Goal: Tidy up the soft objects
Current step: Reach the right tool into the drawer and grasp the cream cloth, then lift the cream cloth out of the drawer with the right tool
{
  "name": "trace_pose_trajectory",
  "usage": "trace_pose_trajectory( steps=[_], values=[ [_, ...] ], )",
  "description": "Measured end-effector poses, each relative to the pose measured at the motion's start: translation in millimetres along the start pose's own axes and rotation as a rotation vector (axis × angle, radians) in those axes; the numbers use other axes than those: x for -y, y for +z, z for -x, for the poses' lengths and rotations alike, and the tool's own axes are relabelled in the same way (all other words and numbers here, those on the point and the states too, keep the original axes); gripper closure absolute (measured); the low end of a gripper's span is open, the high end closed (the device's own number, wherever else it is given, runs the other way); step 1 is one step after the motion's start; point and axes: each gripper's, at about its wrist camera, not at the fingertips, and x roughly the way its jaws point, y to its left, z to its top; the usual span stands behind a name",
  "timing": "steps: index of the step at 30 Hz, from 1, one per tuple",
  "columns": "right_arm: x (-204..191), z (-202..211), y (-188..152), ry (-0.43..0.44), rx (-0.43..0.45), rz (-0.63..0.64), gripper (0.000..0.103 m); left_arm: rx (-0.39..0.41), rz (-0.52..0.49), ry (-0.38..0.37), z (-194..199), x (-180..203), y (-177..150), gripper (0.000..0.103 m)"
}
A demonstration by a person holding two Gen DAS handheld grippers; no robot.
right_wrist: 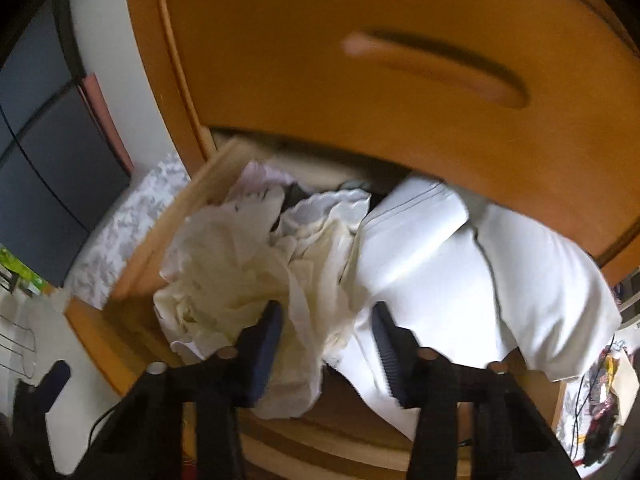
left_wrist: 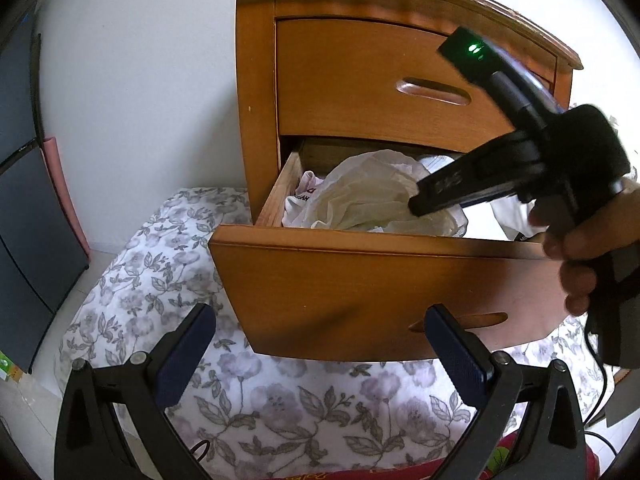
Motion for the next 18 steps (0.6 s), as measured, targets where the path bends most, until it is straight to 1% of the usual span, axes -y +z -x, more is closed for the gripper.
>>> trace_pose_trajectory(
  steps=[1,2,3,4,6,9,12,16,18],
  values=[
    [-1.4,-2.0,-1.8,0.004,-0.006,-0.001,0.069,-0.001,0.002,-0.001,-0.2,-0.2,-0.1,0.000],
    [-3.3,-4.3,-3.1,-0.010,-0.008,0.003,0.071,-0.002,0.003,-0.002,-0.3,-0.3,-0.2,0.000],
    [-4.9,-6.1,-4.1,-0.027,-0.004,0.007,0.079,-0.004,0.005,-0.003,-0.3,-0.6,-0.1,0.000],
    [-5.3,-9.3,-3.3,-0.033,-0.004,0.007,0.088,-0.006,0.006,-0.003,-0.7,-0.8,0.1,0.000],
    [-5.6,-9.0,-4.3,-0.045,0.002,-0.003,0.097,-0.008,0.007,-0.004,-0.5,-1.0,0.4,0.000],
    [-6.6,-2.7,-3.8,-0.082,0.044,-0.006,0.099,-0.008,0.008,-0.005,-0.5,-1.1,0.5,0.000],
    [-2.3,0.2,7.3,-0.121,0.086,-0.019,0.100,-0.009,0.008,-0.006,-0.7,-1.3,0.2,0.000],
    [9.7,21.0,12.9,-0.182,0.157,-0.052,0.100,-0.012,0.016,-0.008,-2.2,-2.5,-0.5,0.000],
    [17.4,35.1,14.3,-0.198,0.198,-0.074,0.100,-0.016,0.024,-0.010,-3.3,-3.6,-0.8,0.000]
  ],
)
